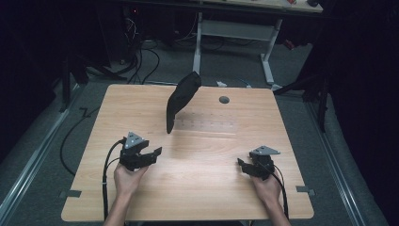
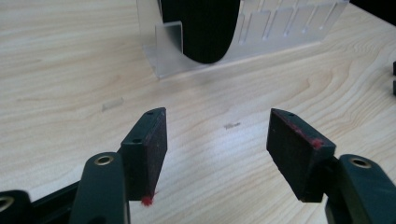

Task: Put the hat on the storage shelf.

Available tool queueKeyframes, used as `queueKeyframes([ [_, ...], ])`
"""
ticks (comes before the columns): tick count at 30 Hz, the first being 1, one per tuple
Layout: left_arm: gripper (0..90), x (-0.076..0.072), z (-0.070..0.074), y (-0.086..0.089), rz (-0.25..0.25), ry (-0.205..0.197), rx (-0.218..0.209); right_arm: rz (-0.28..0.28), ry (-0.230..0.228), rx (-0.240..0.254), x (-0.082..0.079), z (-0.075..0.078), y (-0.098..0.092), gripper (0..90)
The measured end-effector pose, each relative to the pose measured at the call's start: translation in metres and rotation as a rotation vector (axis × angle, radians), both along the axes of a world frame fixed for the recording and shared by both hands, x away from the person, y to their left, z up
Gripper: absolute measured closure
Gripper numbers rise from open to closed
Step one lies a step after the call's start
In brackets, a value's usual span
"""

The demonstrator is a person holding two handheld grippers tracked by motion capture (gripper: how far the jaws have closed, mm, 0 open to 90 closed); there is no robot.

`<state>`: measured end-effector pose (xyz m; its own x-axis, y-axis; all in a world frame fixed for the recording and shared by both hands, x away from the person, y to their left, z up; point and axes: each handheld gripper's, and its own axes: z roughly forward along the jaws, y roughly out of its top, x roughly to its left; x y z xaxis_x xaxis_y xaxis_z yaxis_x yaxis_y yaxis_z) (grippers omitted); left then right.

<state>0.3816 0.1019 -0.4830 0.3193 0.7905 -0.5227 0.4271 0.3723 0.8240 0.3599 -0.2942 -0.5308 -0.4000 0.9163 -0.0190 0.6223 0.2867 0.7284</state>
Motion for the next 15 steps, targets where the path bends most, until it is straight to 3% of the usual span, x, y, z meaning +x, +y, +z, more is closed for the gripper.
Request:
queueKeyframes([
  [15, 37.3, -0.010, -0.030, 0.004, 0.016, 0.032, 0.032, -0.001, 0.001, 0.001, 0.000, 0.000, 0.000, 39.8],
])
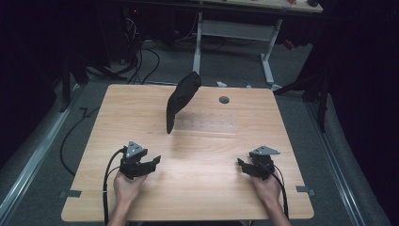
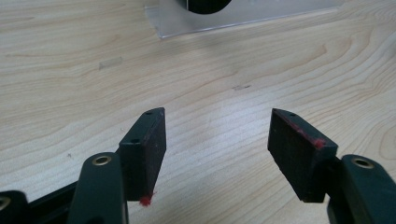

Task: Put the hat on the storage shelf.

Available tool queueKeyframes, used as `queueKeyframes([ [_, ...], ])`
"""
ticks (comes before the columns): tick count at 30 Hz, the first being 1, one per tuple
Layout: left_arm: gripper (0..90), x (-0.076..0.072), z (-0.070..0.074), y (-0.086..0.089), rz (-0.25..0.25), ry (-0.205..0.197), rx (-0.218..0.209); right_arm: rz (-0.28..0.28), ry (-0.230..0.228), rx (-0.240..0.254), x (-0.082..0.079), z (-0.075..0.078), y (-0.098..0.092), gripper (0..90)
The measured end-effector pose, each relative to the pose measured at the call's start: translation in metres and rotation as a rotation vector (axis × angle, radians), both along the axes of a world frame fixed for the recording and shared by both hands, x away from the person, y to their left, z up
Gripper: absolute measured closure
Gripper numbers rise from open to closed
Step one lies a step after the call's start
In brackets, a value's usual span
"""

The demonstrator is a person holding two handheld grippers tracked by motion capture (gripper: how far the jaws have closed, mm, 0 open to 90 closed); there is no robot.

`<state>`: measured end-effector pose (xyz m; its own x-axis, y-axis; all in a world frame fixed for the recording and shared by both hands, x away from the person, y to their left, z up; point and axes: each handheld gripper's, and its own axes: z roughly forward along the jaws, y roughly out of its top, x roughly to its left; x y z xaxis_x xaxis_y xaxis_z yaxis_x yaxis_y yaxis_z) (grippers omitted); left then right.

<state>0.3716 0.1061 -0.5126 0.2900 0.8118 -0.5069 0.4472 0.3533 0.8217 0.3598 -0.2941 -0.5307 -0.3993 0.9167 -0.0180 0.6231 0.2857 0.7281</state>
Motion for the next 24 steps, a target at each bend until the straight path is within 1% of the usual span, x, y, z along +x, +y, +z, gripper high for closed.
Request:
queueKeyframes([
  [3, 37.3, 0.000, -0.005, 0.000, 0.007, 0.008, 0.002, 0.000, 0.000, 0.000, 0.000, 0.000, 0.000, 39.9],
  [6, 37.3, -0.001, -0.011, 0.000, 0.018, 0.014, 0.018, 0.000, 0.000, 0.000, 0.000, 0.000, 0.000, 39.8],
  [8, 37.2, 0.000, -0.016, 0.000, 0.023, 0.020, 0.039, -0.001, 0.000, 0.001, 0.000, 0.000, 0.000, 39.8],
  [9, 37.2, 0.000, -0.016, 0.000, 0.023, 0.020, 0.039, -0.001, 0.000, 0.001, 0.000, 0.000, 0.000, 39.8],
  [13, 37.2, 0.001, -0.024, 0.000, 0.033, 0.031, 0.066, 0.000, 0.000, 0.000, 0.000, 0.000, 0.000, 39.8],
  [18, 37.1, 0.001, -0.031, -0.005, 0.034, 0.029, 0.113, 0.000, 0.000, 0.000, 0.000, 0.000, 0.000, 39.8],
  [20, 36.4, 0.000, -0.034, -0.006, 0.031, 0.013, 0.138, 0.000, 0.000, 0.000, 0.000, 0.000, 0.000, 39.8],
  [24, 36.6, 0.000, -0.034, -0.007, 0.039, 0.015, 0.136, 0.001, -0.001, -0.001, 0.000, 0.000, 0.000, 39.9],
])
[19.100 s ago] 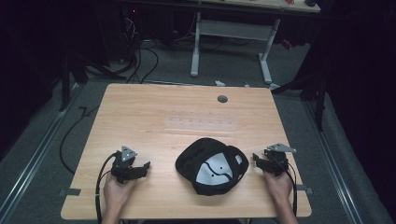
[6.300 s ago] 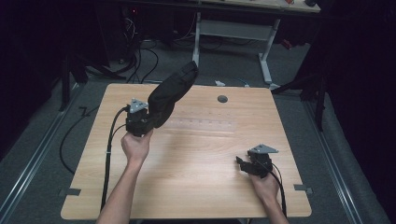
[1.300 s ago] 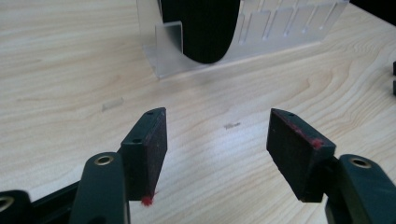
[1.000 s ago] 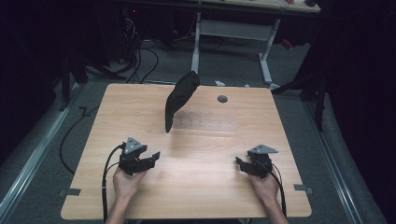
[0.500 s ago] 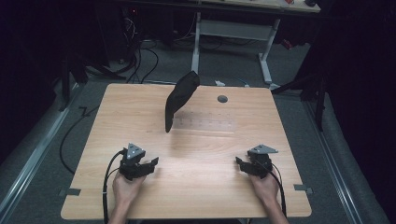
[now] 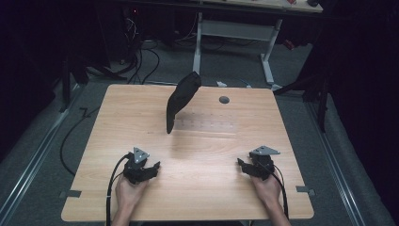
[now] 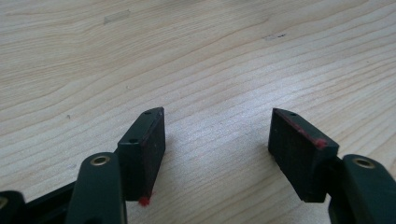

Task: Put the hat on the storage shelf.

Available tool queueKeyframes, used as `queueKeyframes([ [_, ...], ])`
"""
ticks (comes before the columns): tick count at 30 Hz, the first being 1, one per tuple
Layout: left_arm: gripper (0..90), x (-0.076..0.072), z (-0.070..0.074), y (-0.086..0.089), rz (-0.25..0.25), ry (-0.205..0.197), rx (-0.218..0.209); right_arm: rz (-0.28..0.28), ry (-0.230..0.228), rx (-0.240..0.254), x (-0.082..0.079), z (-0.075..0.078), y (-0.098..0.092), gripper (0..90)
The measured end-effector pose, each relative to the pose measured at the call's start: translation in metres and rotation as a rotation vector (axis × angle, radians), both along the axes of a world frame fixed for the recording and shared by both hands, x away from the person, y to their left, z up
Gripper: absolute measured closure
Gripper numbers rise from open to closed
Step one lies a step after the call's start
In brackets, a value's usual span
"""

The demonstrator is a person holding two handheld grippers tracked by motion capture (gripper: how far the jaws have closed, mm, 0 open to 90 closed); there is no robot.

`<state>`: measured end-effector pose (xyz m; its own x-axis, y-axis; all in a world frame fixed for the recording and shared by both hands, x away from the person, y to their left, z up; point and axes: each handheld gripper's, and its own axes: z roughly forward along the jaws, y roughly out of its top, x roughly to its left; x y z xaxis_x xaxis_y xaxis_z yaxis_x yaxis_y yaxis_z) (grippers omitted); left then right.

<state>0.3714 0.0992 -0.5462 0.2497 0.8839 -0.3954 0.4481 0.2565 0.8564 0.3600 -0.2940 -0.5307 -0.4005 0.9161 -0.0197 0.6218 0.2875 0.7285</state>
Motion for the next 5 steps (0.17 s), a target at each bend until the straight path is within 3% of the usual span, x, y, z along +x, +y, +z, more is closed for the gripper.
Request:
queueKeyframes([
  [5, 36.1, 0.0005, 0.0001, 0.0003, 0.002, 0.002, -0.007, 0.000, 0.000, 0.000, 0.0000, 0.0000, 0.0000, 39.9],
])
